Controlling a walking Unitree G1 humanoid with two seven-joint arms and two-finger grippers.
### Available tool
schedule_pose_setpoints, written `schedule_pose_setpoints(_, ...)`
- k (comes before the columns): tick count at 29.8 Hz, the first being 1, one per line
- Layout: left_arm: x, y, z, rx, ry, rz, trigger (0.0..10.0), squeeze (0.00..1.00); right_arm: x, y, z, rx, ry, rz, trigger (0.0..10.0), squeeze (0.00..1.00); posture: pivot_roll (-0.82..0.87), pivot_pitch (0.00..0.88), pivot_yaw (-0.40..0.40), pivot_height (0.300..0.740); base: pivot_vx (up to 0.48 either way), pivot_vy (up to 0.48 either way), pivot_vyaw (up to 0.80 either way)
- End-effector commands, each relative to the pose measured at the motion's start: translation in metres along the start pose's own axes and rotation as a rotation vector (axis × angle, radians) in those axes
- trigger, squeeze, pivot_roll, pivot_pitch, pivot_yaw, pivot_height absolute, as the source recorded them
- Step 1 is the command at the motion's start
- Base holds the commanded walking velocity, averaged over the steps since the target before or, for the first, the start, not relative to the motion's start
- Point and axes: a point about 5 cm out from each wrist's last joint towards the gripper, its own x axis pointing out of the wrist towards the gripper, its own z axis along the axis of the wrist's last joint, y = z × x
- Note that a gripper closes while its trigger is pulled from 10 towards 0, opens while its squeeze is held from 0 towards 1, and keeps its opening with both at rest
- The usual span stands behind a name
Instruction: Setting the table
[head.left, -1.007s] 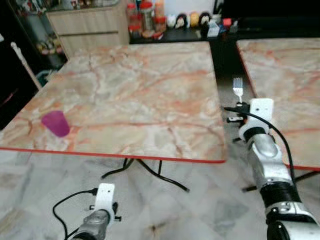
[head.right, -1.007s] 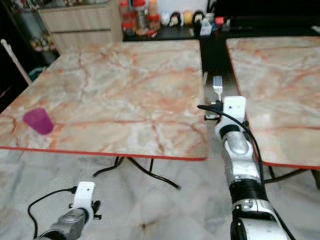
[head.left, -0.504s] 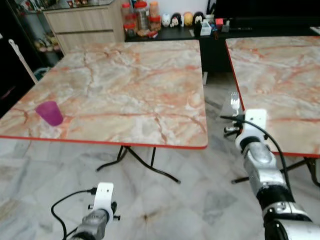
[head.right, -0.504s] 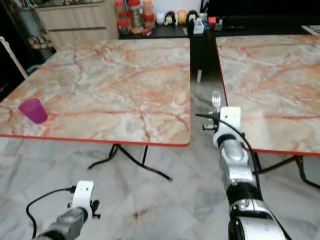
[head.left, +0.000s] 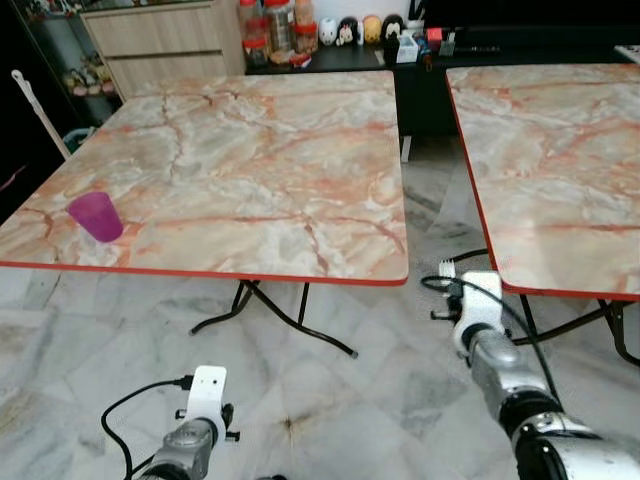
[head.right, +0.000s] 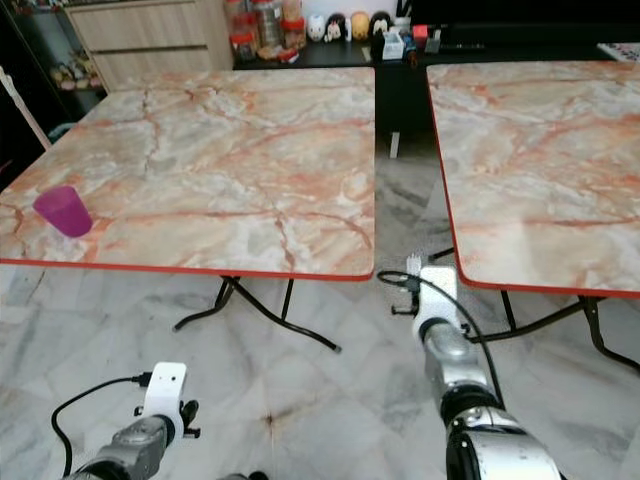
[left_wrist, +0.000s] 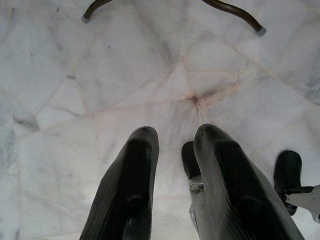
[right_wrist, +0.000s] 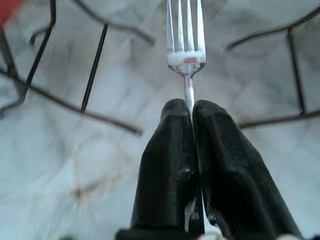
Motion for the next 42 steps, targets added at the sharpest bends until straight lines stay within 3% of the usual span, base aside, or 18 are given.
schedule_pose_setpoints(1,-0.001,0.006,-0.001,0.001,0.008,0.014,10.0,0.0,0.0,0.003,-0.005,-0.014,0.036,0.011,10.0,0.0,-0.05,0.075,0.07,0.74,0.0,0.0,0.0)
schedule_pose_setpoints(7,-0.001,0.006,-0.001,0.009,0.007,0.012,10.0,0.0,-0.006,0.005,-0.04,0.016,0.174,-0.003,10.0,0.0,-0.05,0.075,0.071,0.74,0.0,0.0,0.0)
schedule_pose_setpoints(9,-0.001,0.006,-0.001,0.012,0.006,0.012,10.0,0.0,-0.013,0.004,-0.065,0.03,0.266,-0.008,10.0,0.0,-0.04,0.073,0.066,0.74,0.0,0.0,0.0)
schedule_pose_setpoints(12,-0.001,0.006,-0.001,0.015,0.004,0.013,10.0,0.0,-0.026,0.004,-0.1,0.018,0.371,0.01,10.0,0.0,-0.04,0.076,0.065,0.74,0.0,0.0,0.0)
schedule_pose_setpoints(15,-0.001,0.006,-0.002,0.017,0.005,0.014,10.0,0.0,-0.033,0.003,-0.114,-0.05,0.44,0.023,10.0,0.0,-0.05,0.079,0.068,0.74,0.0,0.0,0.0)
schedule_pose_setpoints(19,-0.001,0.006,-0.002,0.018,0.006,0.014,10.0,0.0,-0.034,0.003,-0.116,-0.063,0.451,0.024,10.0,0.0,-0.05,0.079,0.068,0.74,0.0,0.0,0.0)
schedule_pose_setpoints(21,-0.001,0.005,-0.002,0.019,0.007,0.012,10.0,0.0,-0.029,0.005,-0.105,-0.063,0.393,0.044,10.0,0.0,-0.05,0.081,0.067,0.74,0.0,0.0,0.0)
schedule_pose_setpoints(25,-0.001,0.005,-0.002,0.02,0.007,0.014,10.0,0.0,-0.03,0.009,-0.109,-0.133,0.407,0.09,10.0,0.0,-0.04,0.083,0.063,0.74,0.0,-0.205,0.0)
schedule_pose_setpoints(28,-0.001,0.005,-0.002,0.021,0.01,0.016,10.0,0.0,-0.028,0.009,-0.103,-0.077,0.378,0.087,10.0,0.0,-0.04,0.083,0.063,0.74,0.0,-0.273,0.0)
schedule_pose_setpoints(42,-0.001,0.005,-0.003,0.019,0.015,0.017,10.0,0.0,-0.029,0.012,-0.107,-0.07,0.369,0.074,10.0,0.0,-0.04,0.084,0.063,0.74,0.0,-0.268,0.0)
